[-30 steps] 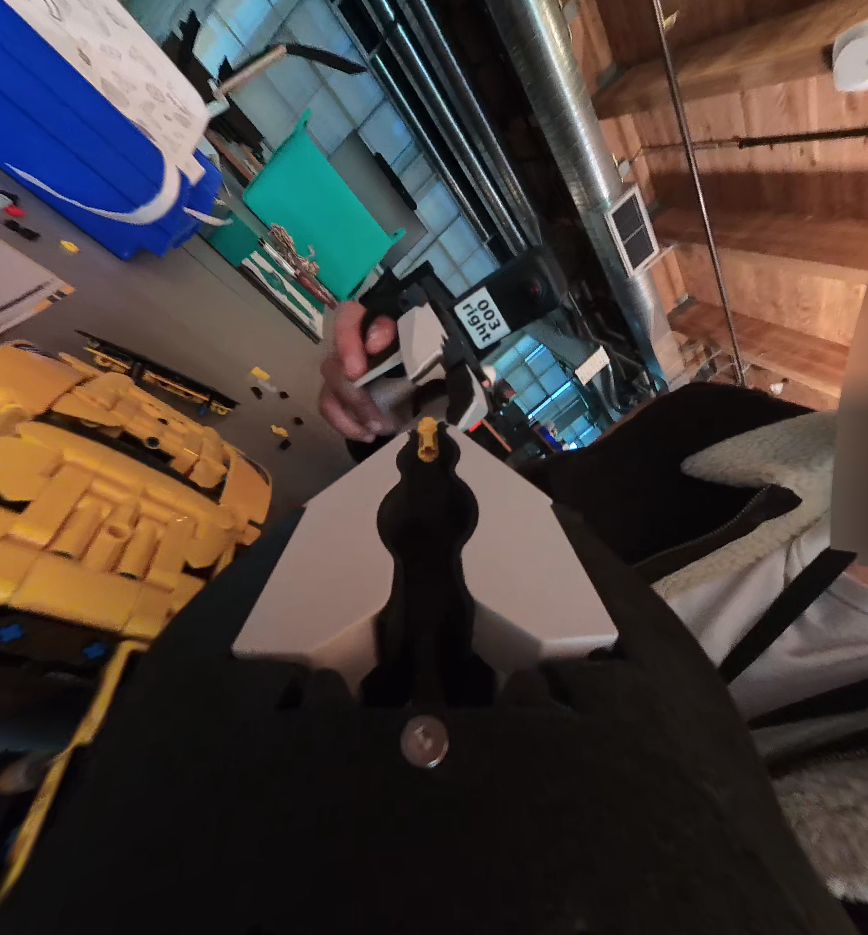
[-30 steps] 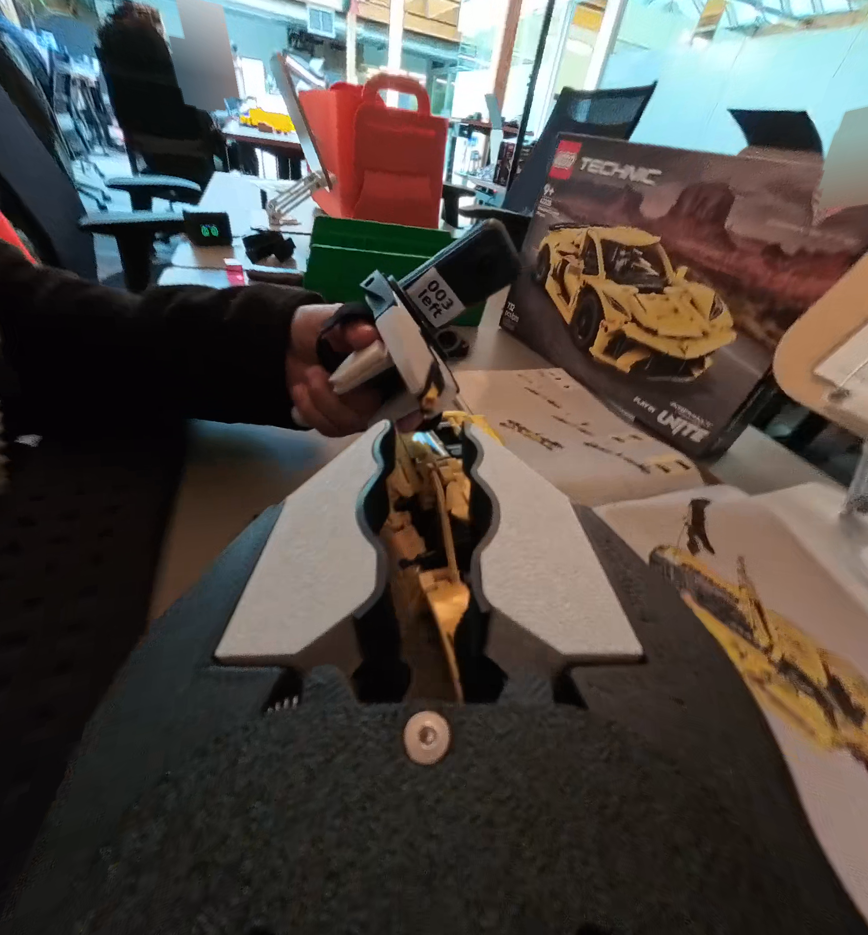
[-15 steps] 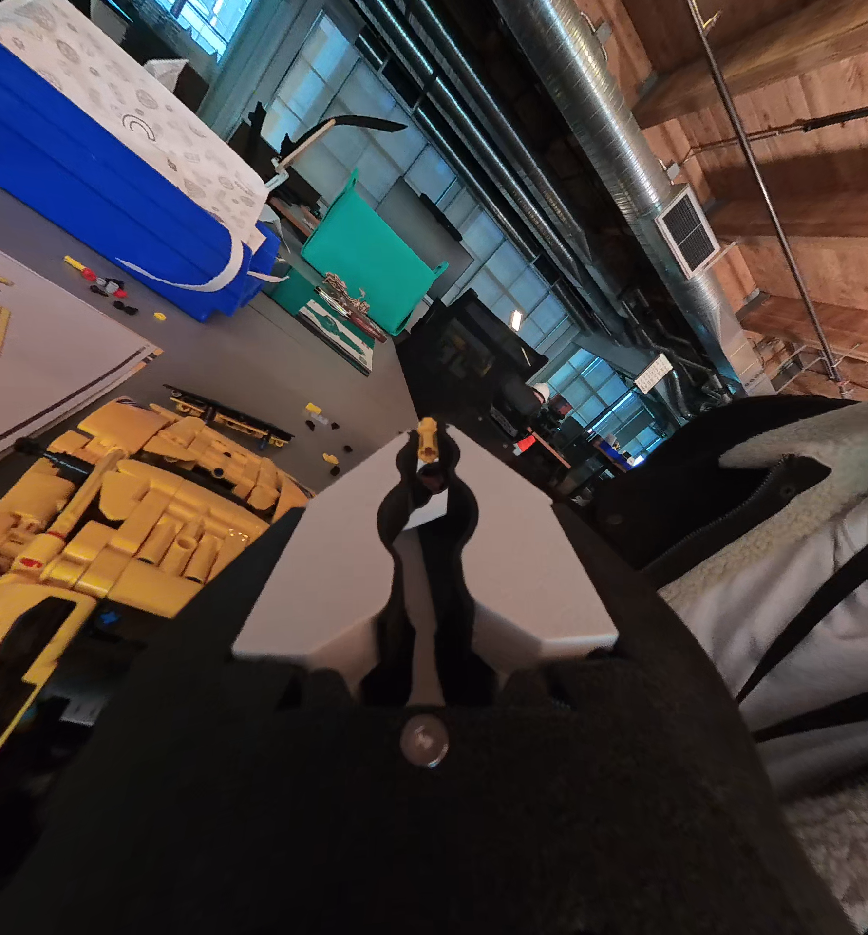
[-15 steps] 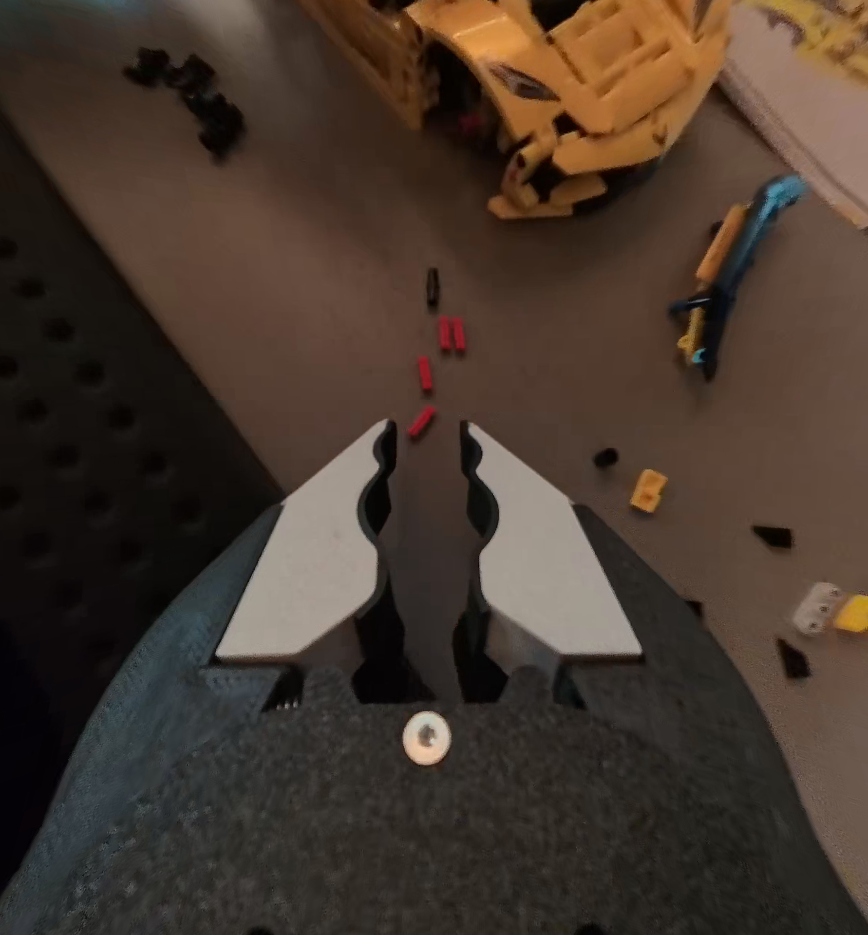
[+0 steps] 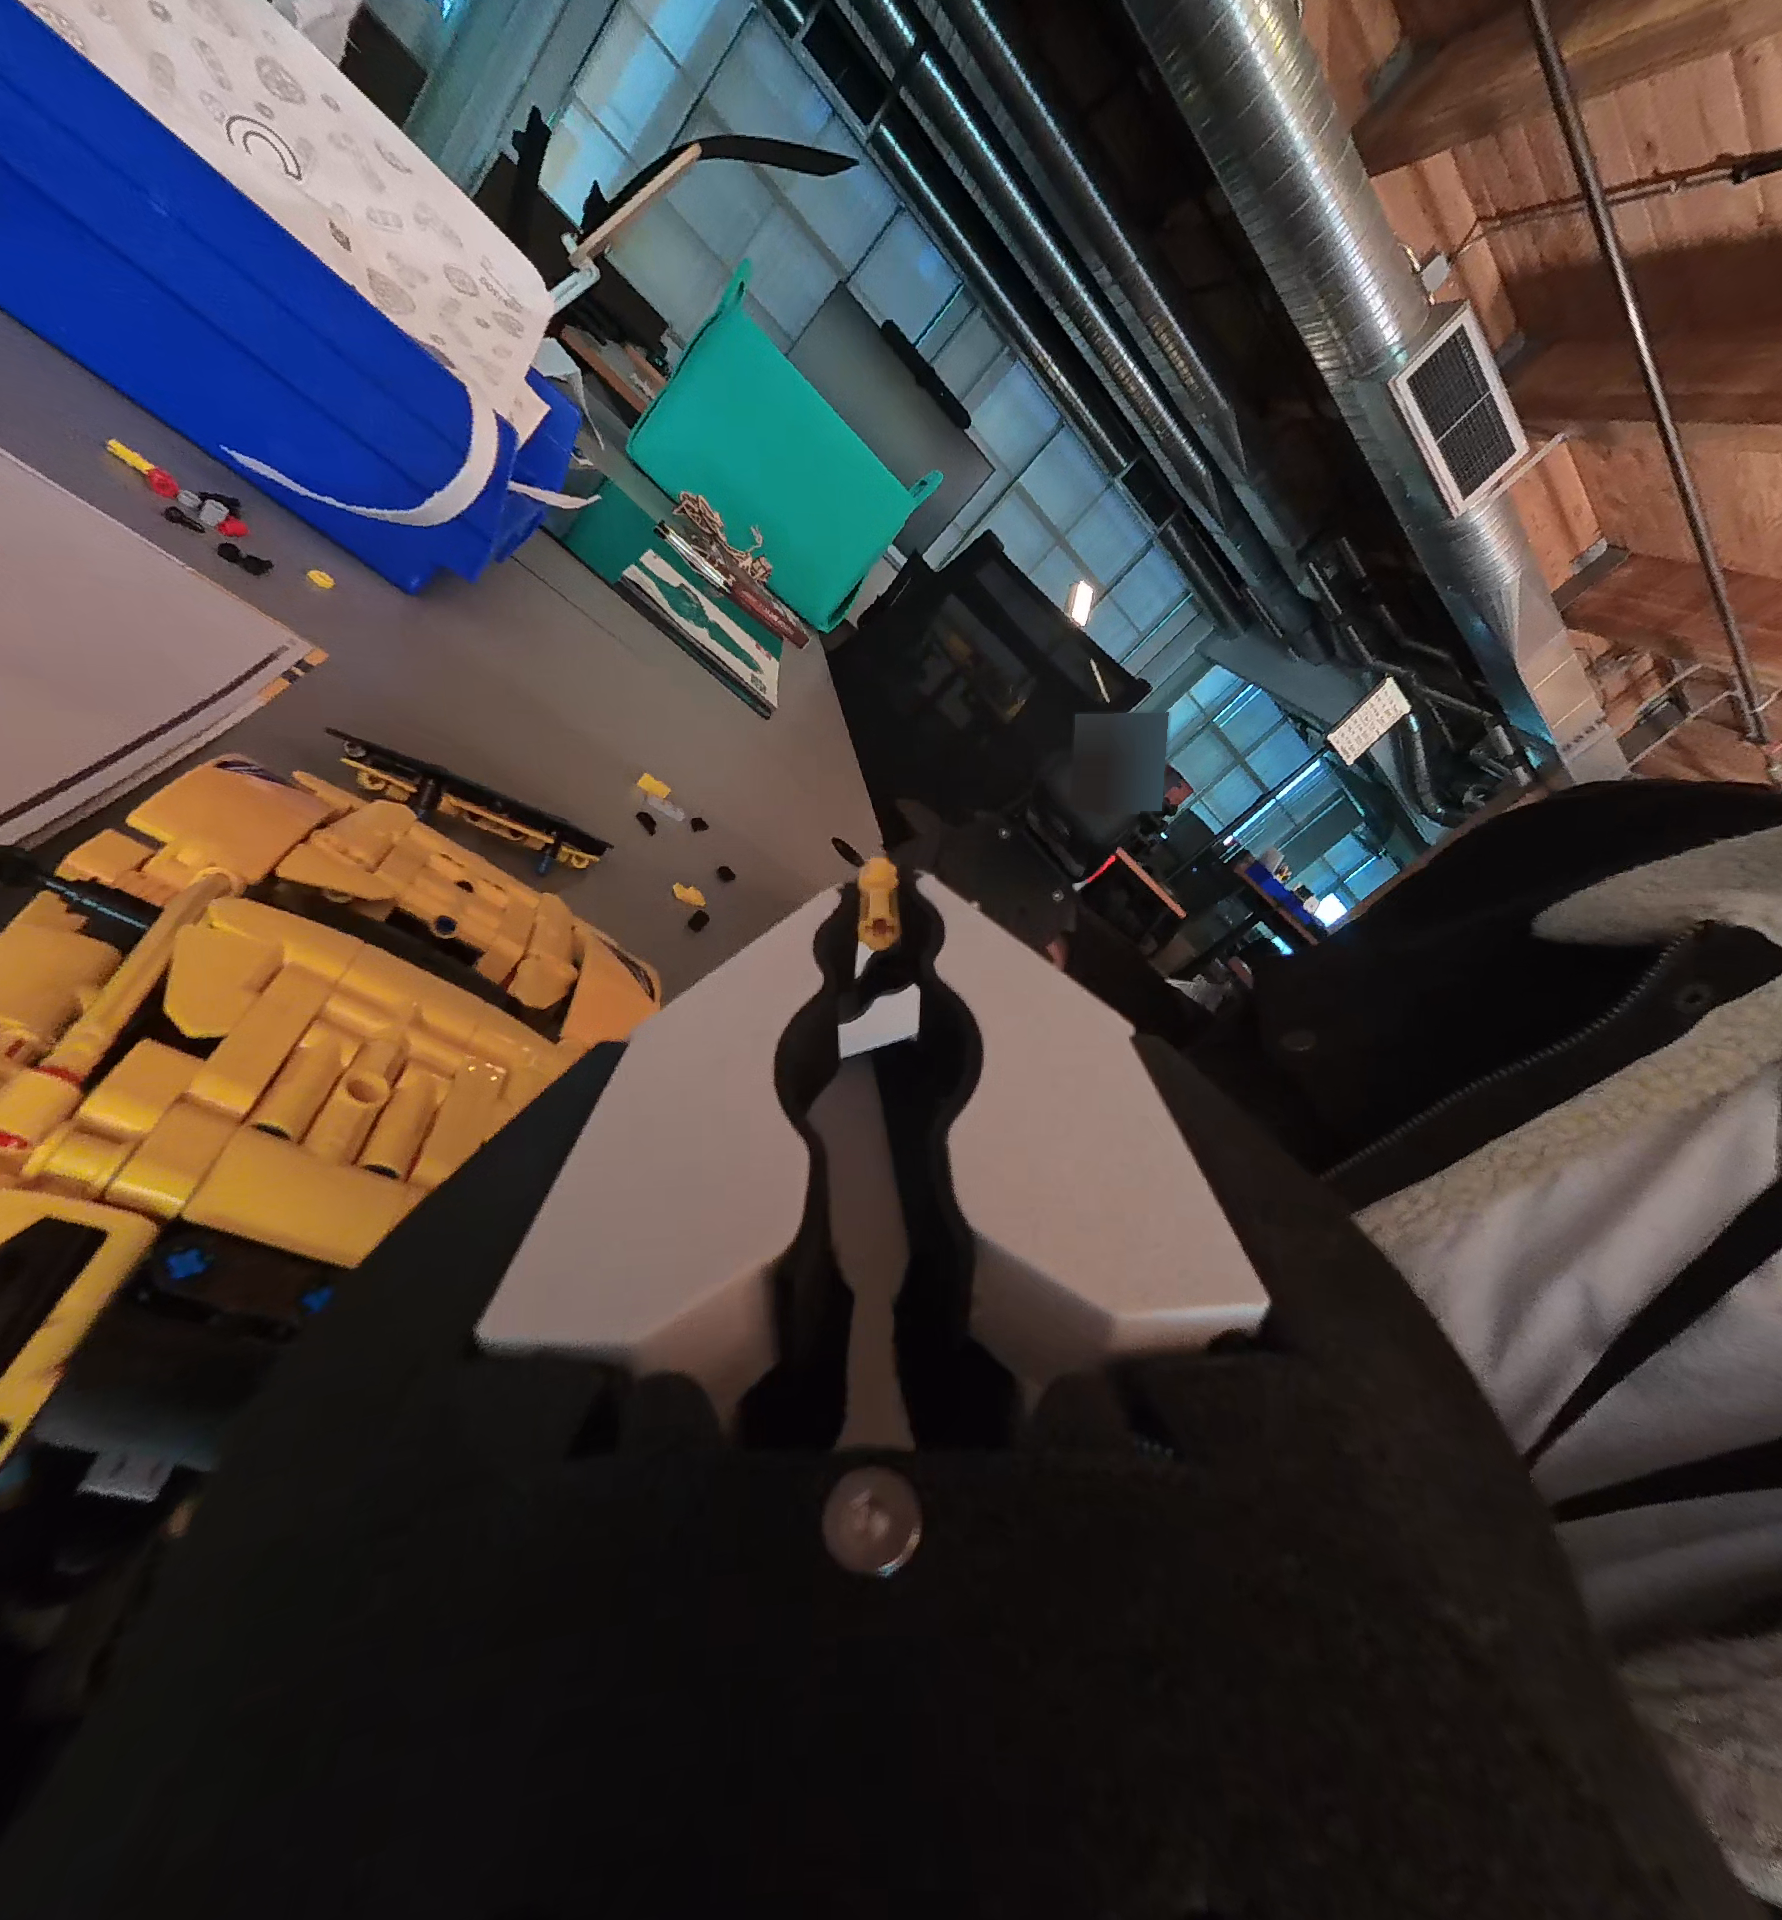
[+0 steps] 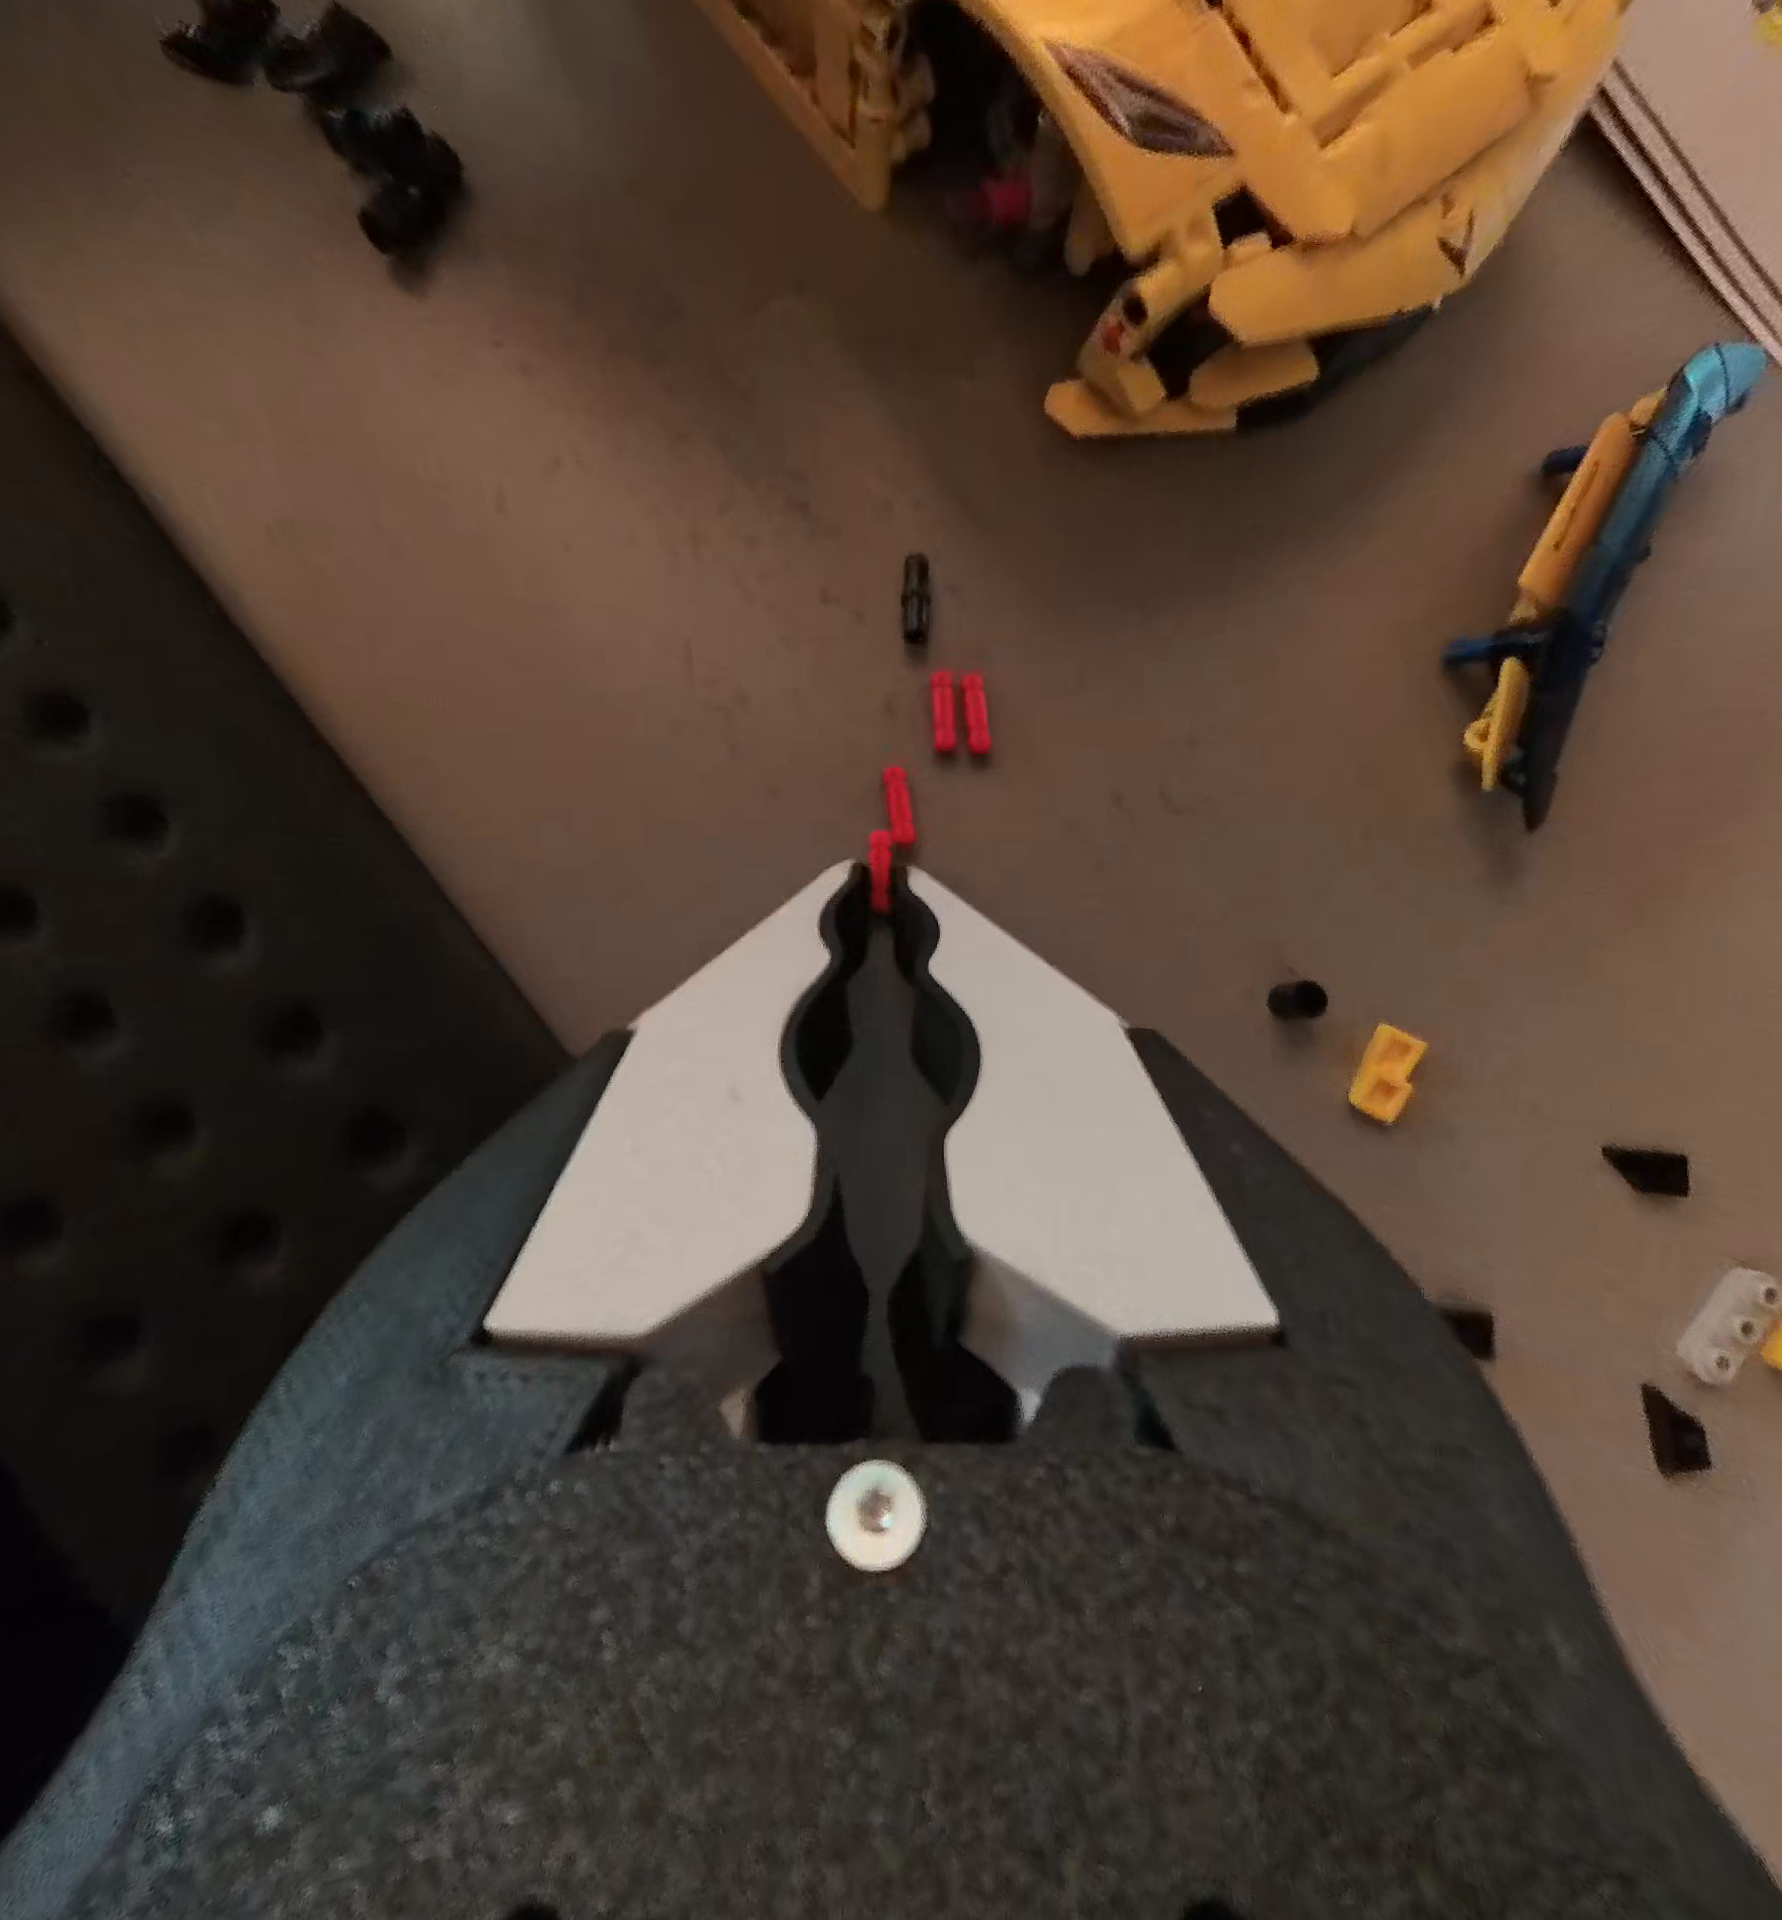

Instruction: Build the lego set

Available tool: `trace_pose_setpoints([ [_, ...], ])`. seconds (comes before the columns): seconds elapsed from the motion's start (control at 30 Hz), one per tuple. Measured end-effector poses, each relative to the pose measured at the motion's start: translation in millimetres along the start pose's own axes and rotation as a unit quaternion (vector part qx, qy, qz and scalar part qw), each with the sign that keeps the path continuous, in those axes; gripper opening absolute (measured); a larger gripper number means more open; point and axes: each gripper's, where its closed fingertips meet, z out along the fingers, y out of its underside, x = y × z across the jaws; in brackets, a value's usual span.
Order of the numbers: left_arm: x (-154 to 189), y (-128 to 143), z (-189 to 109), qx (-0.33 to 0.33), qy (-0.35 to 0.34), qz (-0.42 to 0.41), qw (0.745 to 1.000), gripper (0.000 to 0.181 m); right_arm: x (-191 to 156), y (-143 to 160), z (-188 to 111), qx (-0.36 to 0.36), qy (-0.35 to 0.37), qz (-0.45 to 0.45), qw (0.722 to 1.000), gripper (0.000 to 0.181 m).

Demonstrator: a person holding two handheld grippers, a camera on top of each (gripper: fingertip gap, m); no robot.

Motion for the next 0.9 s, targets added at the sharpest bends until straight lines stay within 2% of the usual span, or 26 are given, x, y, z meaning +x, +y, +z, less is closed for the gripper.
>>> trace_pose_setpoints([
  [0.03, -0.7, 1.5, 1.9, -0.003, -0.005, 0.004, 1.0, 0.007, -3.3, -11.7, -0.2, 0.029, -0.01, 0.001, 1.0, 0.004],
  [0.1, -1.9, 5.4, 6.8, -0.013, -0.017, 0.018, 1.0, 0.006, -7.0, -56.3, -9.1, 0.134, -0.022, 0.004, 0.991, 0.004],
  [0.2, -1.8, 11.4, 16.0, -0.028, -0.039, 0.057, 0.997, 0.007, -1.4, -126.9, -27.4, 0.284, -0.036, 0.055, 0.956, 0.004],
  [0.27, 1.1, 10.7, 20.6, -0.022, -0.047, 0.081, 0.995, 0.007, 0.2, -160.9, -29.5, 0.342, -0.068, 0.092, 0.933, 0.003],
  [0.33, -0.5, 8.7, 22.6, -0.015, -0.066, 0.1, 0.993, 0.007, -0.7, -179.8, -21.3, 0.361, -0.101, 0.117, 0.92, 0.003],
  [0.4, -4.5, 5.6, 21.7, -0.006, -0.087, 0.109, 0.99, 0.007, 1.7, -188.5, -14.1, 0.375, -0.105, 0.133, 0.911, 0.003],
  [0.57, -13.3, 3.3, 17.8, 0.0, -0.111, 0.099, 0.989, 0.007, -0.9, -186.6, -4.9, 0.371, -0.103, 0.141, 0.912, 0.004],
  [0.9, -21.2, 11.4, 23.9, -0.021, -0.149, 0.124, 0.981, 0.007, 3.0, -186.8, -6.7, 0.385, -0.098, 0.145, 0.906, 0.004],
])
